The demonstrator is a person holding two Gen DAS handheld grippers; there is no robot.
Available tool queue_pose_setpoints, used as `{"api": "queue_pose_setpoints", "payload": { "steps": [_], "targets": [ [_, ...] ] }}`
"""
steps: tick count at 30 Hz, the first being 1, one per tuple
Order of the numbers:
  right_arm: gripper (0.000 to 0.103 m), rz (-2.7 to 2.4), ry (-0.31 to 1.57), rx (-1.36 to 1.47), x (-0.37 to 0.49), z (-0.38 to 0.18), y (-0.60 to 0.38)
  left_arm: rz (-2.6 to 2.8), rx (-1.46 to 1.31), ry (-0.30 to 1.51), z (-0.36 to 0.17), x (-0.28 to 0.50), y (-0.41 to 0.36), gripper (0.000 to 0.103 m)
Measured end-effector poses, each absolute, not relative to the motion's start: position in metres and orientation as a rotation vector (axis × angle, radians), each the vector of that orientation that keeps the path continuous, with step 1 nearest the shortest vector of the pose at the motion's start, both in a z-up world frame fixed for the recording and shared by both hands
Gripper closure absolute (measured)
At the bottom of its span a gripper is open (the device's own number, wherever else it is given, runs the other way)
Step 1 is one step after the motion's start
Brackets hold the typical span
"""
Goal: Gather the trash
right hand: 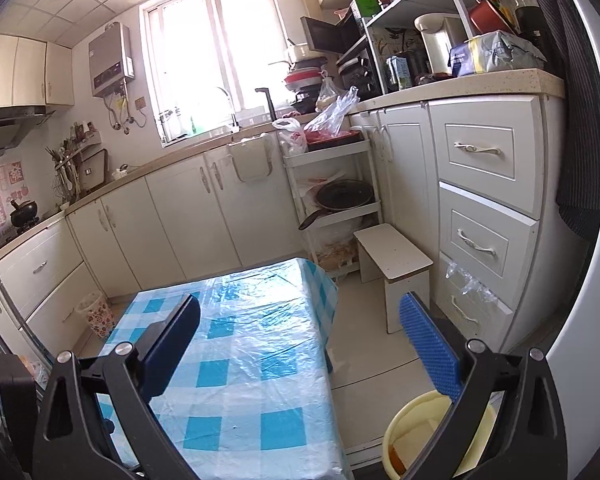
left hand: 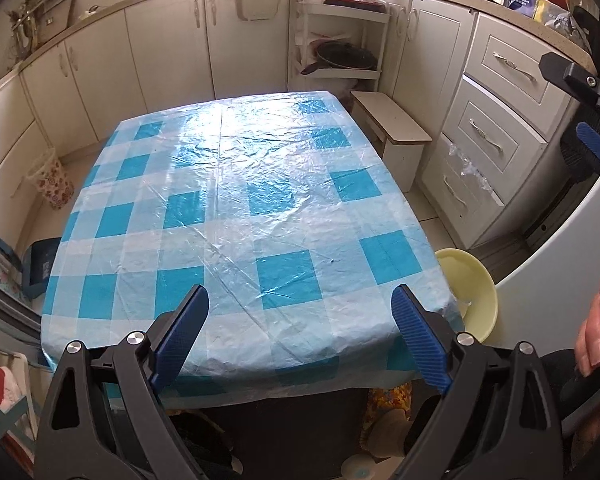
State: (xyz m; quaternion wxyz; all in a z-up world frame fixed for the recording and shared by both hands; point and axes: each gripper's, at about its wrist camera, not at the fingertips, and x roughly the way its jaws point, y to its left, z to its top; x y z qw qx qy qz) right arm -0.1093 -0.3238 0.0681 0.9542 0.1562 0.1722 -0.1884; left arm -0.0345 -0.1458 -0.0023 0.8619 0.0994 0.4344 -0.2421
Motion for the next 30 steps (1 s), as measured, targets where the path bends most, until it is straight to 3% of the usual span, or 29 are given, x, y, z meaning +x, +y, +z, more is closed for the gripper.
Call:
{"api": "queue_pose_setpoints", "payload": {
  "steps": [30],
  "targets": [
    [0.007,-0.400,0.455,0.245,-0.227,0.061,-0.199,-0.484,0.231,0.852,0.021,-0.131,-0.039,0.008]
  ]
}}
